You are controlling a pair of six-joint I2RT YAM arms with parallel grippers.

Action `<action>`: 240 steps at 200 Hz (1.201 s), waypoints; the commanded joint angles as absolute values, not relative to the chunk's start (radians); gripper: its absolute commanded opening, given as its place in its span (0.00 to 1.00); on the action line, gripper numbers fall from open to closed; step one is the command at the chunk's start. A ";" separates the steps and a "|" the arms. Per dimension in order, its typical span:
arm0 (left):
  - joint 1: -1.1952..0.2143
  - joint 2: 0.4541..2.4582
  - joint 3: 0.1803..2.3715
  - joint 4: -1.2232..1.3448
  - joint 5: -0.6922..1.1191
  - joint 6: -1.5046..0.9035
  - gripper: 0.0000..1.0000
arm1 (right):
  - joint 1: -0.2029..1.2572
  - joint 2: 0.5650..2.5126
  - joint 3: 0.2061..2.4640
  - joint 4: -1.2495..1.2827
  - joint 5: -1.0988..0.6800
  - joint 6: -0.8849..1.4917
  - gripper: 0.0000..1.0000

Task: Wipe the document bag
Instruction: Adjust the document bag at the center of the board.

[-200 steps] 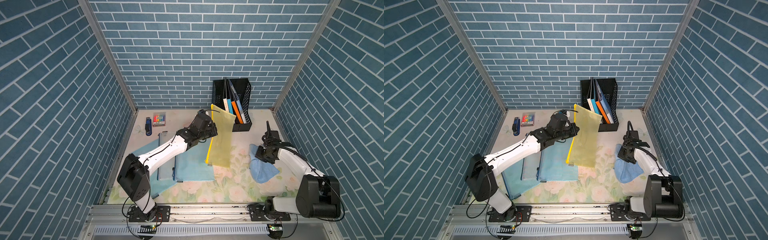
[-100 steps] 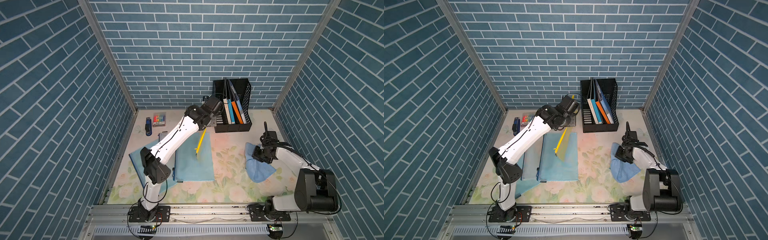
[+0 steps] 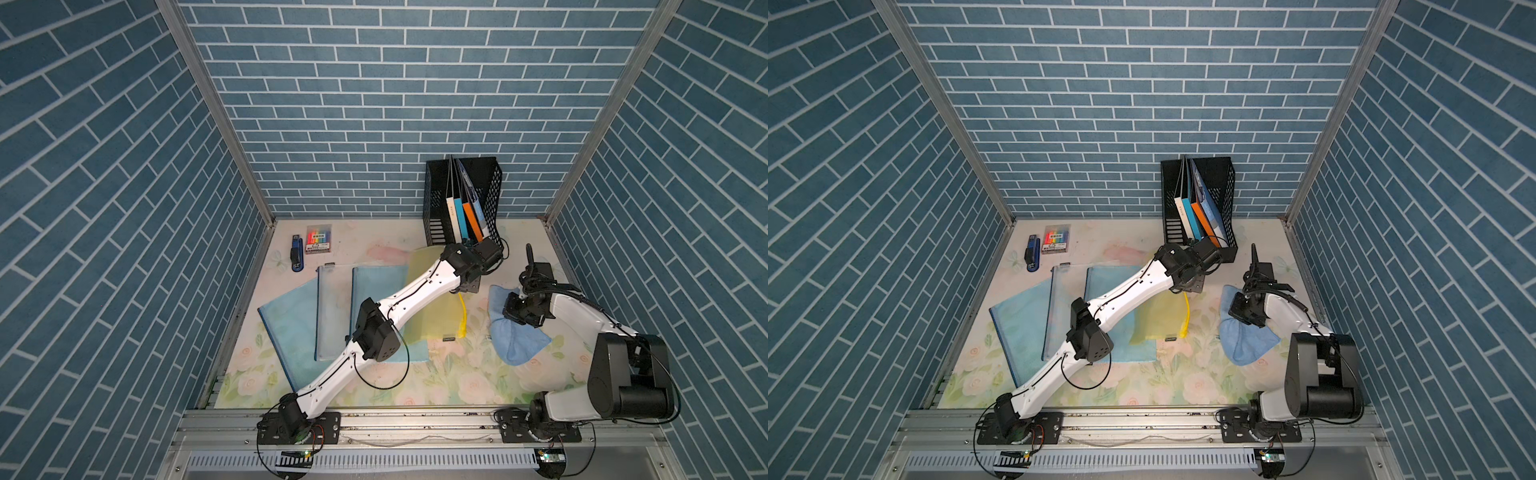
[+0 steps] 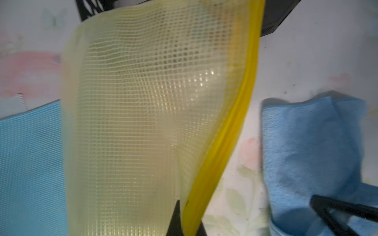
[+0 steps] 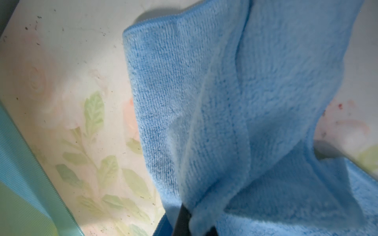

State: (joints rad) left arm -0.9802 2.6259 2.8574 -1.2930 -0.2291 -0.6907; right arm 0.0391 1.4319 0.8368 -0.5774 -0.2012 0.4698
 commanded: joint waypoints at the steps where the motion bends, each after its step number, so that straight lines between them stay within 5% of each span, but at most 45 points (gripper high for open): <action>1: -0.980 2.653 2.957 -1.314 -0.147 -0.740 0.00 | 0.028 1.414 0.857 -0.618 -0.209 0.443 0.00; 134: -0.983 2.897 2.963 -0.930 0.175 -0.822 0.07 | -0.035 1.303 0.876 -0.800 -0.203 0.390 0.00; 168: -0.976 2.920 2.963 -0.885 0.207 -0.830 0.20 | -0.036 1.268 0.856 -0.833 -0.141 0.387 0.00; 216: -0.971 2.892 2.962 -0.889 0.219 -0.788 0.64 | -0.045 1.276 0.900 -0.873 -0.057 0.355 0.00; 240: -0.971 2.848 2.963 -0.908 0.193 -0.735 0.71 | -0.057 1.287 0.906 -0.872 -0.045 0.345 0.00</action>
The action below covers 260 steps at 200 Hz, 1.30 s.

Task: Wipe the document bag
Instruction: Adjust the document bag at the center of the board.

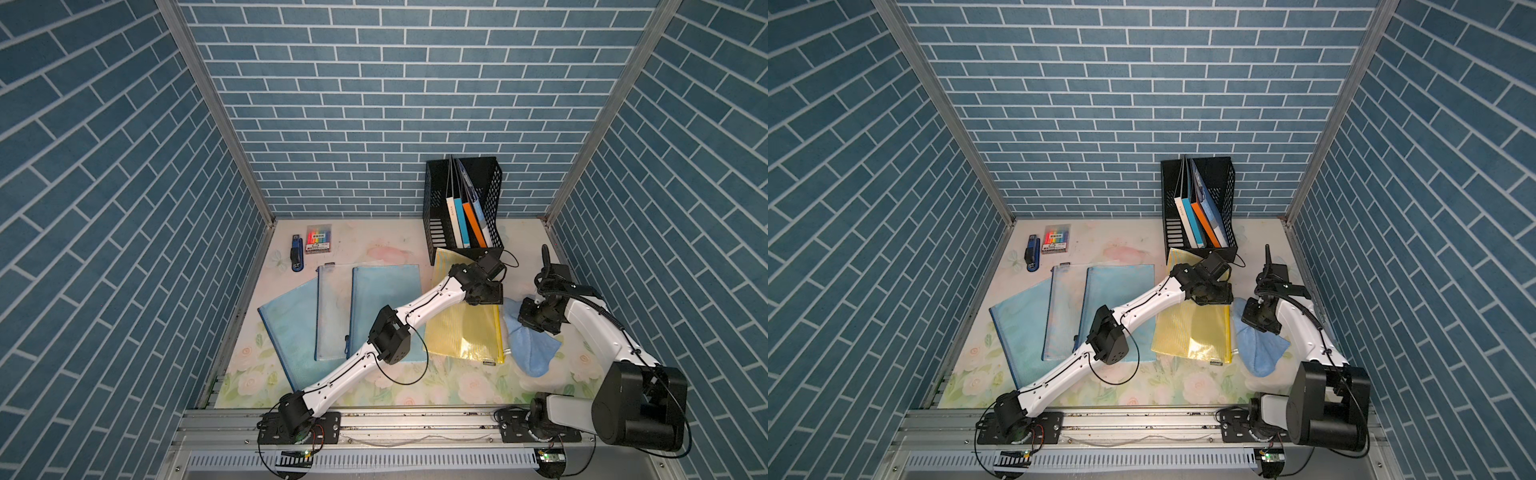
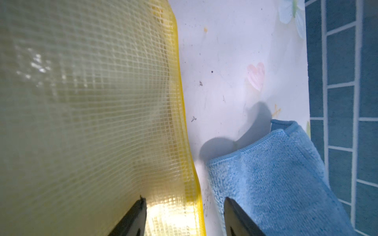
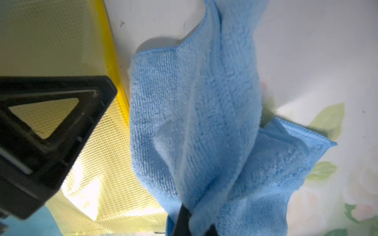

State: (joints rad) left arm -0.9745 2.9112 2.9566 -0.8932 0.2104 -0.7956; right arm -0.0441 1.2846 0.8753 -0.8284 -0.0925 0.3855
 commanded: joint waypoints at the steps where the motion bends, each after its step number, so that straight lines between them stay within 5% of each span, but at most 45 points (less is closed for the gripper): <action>1: -0.971 2.845 2.963 -0.909 0.192 -0.733 0.72 | -0.057 1.288 0.906 -0.871 -0.045 0.345 0.00; 81: -0.946 2.631 2.963 -0.989 0.090 -0.518 0.88 | -0.066 1.305 0.984 -0.913 -0.003 0.306 0.00; 156: -0.777 2.624 2.962 -1.136 0.091 -0.520 0.88 | -0.054 1.244 1.137 -1.007 -0.075 0.286 0.00; 219: -0.595 2.664 2.962 -1.148 0.278 -0.512 0.86 | 0.016 1.259 1.093 -0.970 -0.083 0.316 0.00; 260: -0.535 2.665 2.945 -1.239 0.221 -0.504 0.87 | 0.042 1.262 1.058 -0.935 -0.084 0.325 0.00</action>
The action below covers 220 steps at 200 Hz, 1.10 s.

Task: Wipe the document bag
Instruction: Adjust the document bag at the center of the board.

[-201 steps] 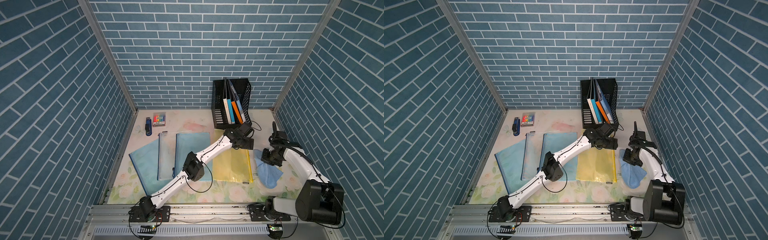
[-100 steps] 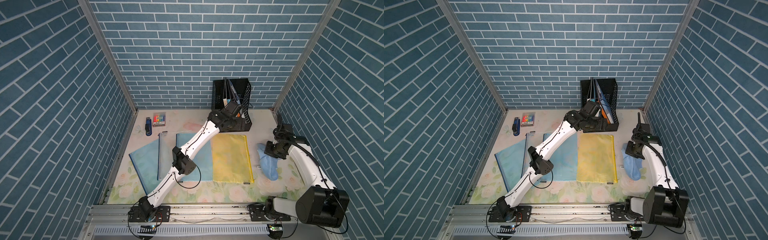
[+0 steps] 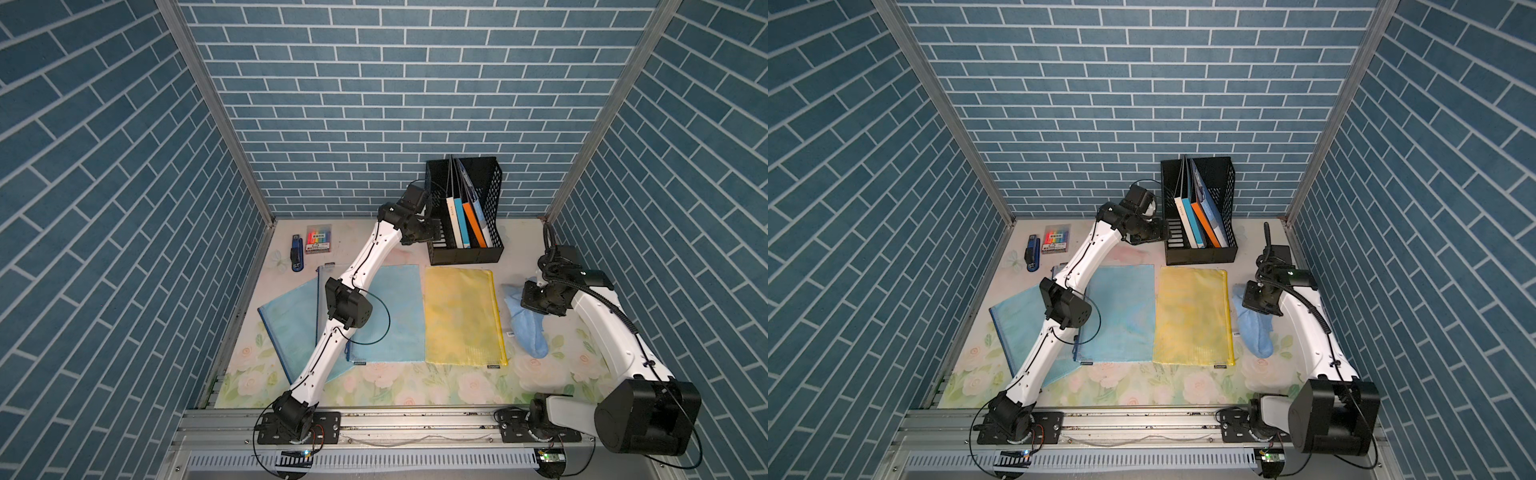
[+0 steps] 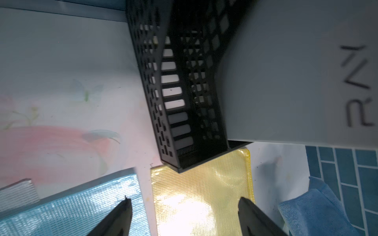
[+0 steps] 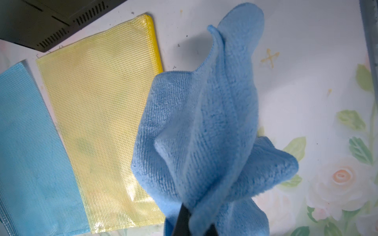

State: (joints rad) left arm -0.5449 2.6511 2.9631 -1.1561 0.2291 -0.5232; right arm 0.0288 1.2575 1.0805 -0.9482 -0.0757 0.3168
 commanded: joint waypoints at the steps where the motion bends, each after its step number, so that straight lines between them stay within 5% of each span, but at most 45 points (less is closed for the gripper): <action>1: -0.536 2.663 2.942 -1.241 0.219 -0.504 0.87 | 0.043 1.262 1.057 -0.934 -0.084 0.325 0.00; 68: -0.615 2.530 2.735 -1.311 0.005 -0.504 0.88 | 0.067 1.287 1.040 -0.851 -0.139 0.324 0.00; 103: -0.683 2.303 2.268 -1.135 -0.088 -0.490 0.90 | 0.071 1.320 1.065 -0.836 -0.157 0.306 0.00; 125: -0.671 2.004 1.736 -0.713 0.060 -0.555 0.90 | 0.071 1.341 1.068 -0.822 -0.168 0.291 0.00; 147: -0.646 1.848 1.430 -0.416 0.195 -0.669 0.90 | 0.076 1.361 1.061 -0.811 -0.188 0.281 0.00; 220: -0.744 1.821 1.155 -0.171 0.356 -0.781 0.89 | 0.111 1.290 1.017 -0.845 -0.172 0.287 0.00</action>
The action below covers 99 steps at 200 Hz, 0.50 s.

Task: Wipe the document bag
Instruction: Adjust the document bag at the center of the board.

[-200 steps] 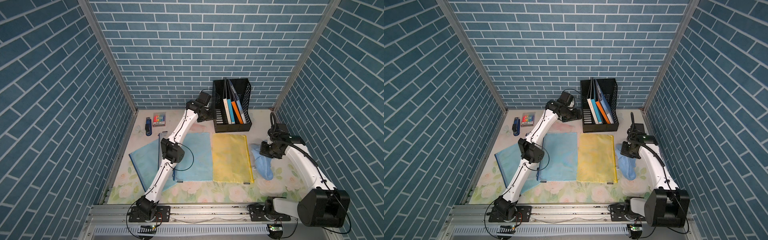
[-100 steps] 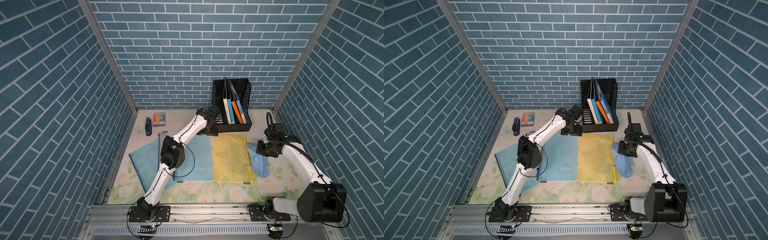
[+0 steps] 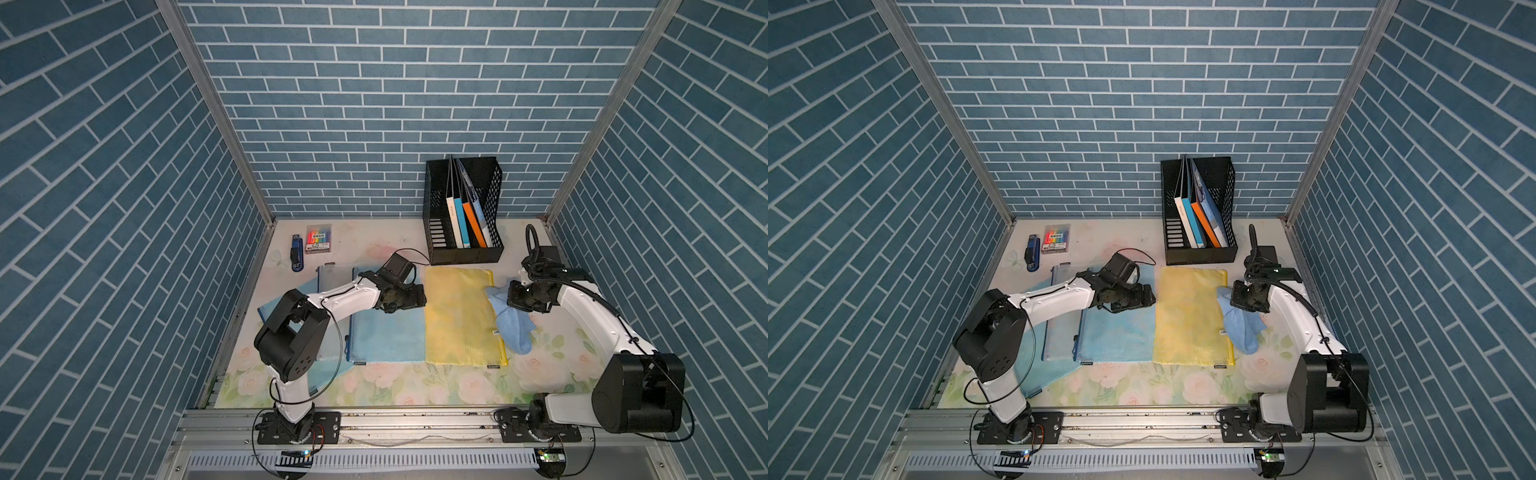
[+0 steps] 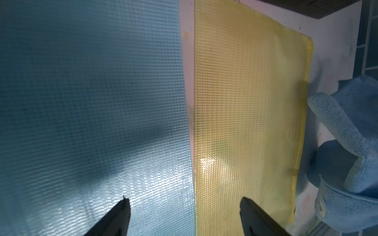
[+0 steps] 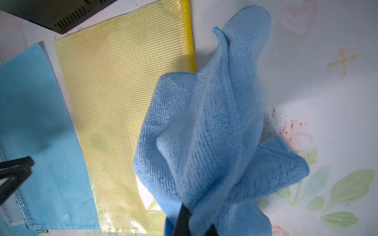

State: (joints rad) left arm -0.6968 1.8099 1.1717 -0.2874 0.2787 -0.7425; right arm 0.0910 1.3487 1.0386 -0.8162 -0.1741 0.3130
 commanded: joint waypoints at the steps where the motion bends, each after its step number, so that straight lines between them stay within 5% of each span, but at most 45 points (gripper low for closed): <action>1: -0.745 1.821 1.154 -0.171 0.358 -0.781 0.89 | 0.111 1.287 1.015 -0.844 -0.173 0.287 0.00; 99: -0.848 1.801 0.978 -0.064 0.484 -0.881 0.89 | 0.189 1.282 0.819 -0.728 -0.220 0.388 0.00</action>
